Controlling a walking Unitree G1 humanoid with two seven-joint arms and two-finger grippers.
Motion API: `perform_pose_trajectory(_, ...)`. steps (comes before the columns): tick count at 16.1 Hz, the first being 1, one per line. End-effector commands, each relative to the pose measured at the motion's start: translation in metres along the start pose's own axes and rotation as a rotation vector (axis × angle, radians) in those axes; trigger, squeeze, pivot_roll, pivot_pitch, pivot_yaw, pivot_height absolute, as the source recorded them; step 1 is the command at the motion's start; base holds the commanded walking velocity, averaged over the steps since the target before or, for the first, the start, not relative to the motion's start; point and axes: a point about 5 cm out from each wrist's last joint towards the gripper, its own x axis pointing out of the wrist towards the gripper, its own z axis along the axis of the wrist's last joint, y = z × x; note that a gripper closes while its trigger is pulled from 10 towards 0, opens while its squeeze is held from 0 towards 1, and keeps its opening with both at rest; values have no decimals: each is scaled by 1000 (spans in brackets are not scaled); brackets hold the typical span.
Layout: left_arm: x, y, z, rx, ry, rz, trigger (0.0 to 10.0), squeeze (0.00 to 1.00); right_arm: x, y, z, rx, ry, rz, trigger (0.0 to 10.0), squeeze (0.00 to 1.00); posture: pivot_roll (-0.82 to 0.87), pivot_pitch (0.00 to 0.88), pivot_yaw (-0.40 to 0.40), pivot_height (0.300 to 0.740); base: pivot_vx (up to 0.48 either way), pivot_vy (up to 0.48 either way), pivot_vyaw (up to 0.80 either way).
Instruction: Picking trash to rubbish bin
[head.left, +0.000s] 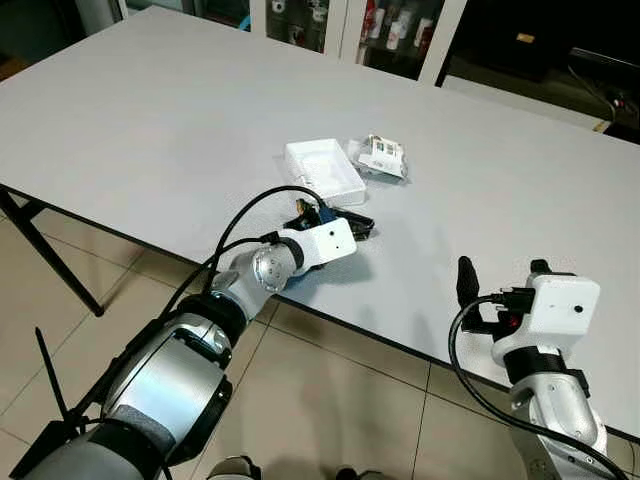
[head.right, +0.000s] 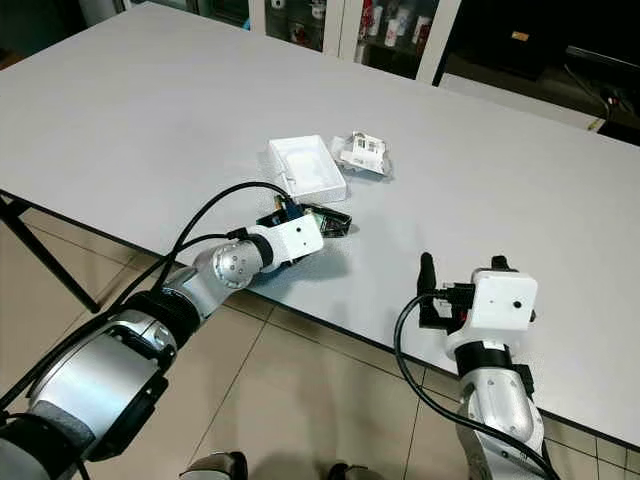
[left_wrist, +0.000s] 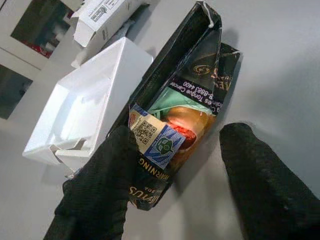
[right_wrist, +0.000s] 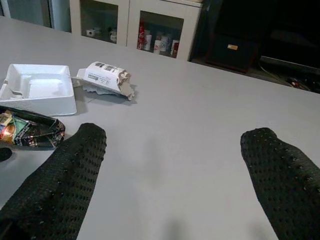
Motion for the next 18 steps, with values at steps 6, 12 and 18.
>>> perform_pose_trajectory(6, -3, -8, -11, -11, 43, -33, 0, 0, 1, -3, 3, -11, -8, -8, 10000, 0, 74, 126, -96, 740, 0, 0, 0)
perform_pose_trajectory(12, -5, -9, -14, -42, 18, 10, 0, 0, 4, -2, 3, -9, -13, -2, 10000, 0, 89, 119, -97, 740, 0, 0, 0)
perform_pose_trajectory(18, -10, 3, -14, -105, -36, 123, 0, 0, 8, -3, 3, -12, -23, -1, 10000, 0, 98, 108, -101, 740, 0, 0, 0)
